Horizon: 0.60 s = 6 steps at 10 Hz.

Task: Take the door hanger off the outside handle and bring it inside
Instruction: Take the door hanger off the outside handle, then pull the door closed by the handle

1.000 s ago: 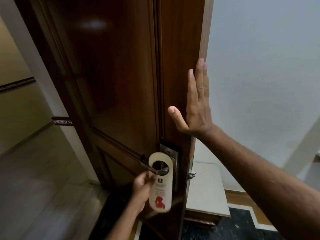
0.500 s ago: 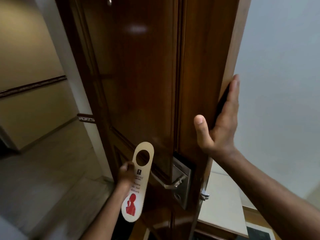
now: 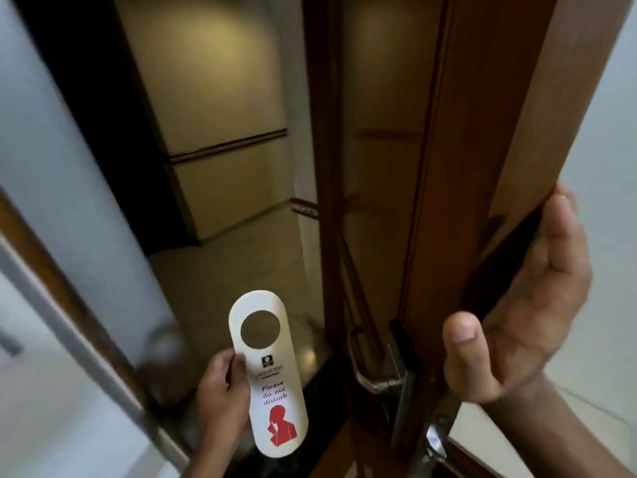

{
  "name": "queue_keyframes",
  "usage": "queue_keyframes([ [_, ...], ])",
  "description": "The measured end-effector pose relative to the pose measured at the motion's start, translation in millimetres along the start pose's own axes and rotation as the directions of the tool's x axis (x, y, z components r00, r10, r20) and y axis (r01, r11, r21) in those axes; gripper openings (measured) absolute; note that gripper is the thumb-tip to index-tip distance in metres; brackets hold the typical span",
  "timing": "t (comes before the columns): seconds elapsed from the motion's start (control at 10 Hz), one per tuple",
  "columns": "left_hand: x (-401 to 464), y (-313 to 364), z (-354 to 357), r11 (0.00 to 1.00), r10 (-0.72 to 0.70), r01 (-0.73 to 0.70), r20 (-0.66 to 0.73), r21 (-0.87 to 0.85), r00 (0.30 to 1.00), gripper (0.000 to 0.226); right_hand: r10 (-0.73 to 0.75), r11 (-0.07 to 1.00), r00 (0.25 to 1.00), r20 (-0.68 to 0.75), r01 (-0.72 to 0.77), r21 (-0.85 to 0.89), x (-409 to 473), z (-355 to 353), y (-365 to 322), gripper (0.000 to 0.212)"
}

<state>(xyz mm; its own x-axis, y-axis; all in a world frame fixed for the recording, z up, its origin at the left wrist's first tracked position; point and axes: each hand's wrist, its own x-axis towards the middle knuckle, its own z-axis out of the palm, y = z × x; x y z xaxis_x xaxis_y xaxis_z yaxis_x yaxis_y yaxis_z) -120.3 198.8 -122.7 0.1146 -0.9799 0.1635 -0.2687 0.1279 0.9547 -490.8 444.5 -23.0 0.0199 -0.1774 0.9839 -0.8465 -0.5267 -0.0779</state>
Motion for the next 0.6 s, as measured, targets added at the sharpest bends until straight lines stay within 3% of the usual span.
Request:
queue_keyframes([
  [0.1,9.8,5.4,-56.3,0.996,0.083,-0.076,-0.149,0.056,0.985,0.01,-0.027,1.0,0.997,-0.069,0.026,-0.005,138.4,58.5,15.2,0.077],
  [0.2,11.2,9.7,-107.2,0.994,0.1,-0.084,-0.272,0.07,0.957,0.011,0.184,0.975,0.983,-0.011,-0.181,0.131,191.4,114.8,17.0,0.067],
  [0.3,5.4,11.7,-150.6,0.989,0.131,-0.099,-0.35,0.107,0.928,0.004,0.101,0.942,0.994,0.046,-0.11,0.318,133.8,195.8,-76.8,0.055],
  [0.4,-2.1,13.4,-186.1,0.983,0.169,-0.125,-0.41,0.131,0.896,0.013,0.185,0.932,0.971,0.151,-0.222,0.285,111.2,240.8,-105.8,0.047],
  [0.5,-6.8,19.0,-203.9,0.988,0.147,-0.111,-0.461,0.105,0.875,0.019,0.406,0.847,0.821,0.402,-0.503,0.172,55.6,285.7,-100.9,0.049],
  [0.6,-7.0,24.0,-213.8,0.992,0.128,-0.104,-0.519,0.076,0.845,0.019,0.433,0.793,0.56,0.707,-0.61,-0.003,4.7,332.1,-97.9,0.056],
])
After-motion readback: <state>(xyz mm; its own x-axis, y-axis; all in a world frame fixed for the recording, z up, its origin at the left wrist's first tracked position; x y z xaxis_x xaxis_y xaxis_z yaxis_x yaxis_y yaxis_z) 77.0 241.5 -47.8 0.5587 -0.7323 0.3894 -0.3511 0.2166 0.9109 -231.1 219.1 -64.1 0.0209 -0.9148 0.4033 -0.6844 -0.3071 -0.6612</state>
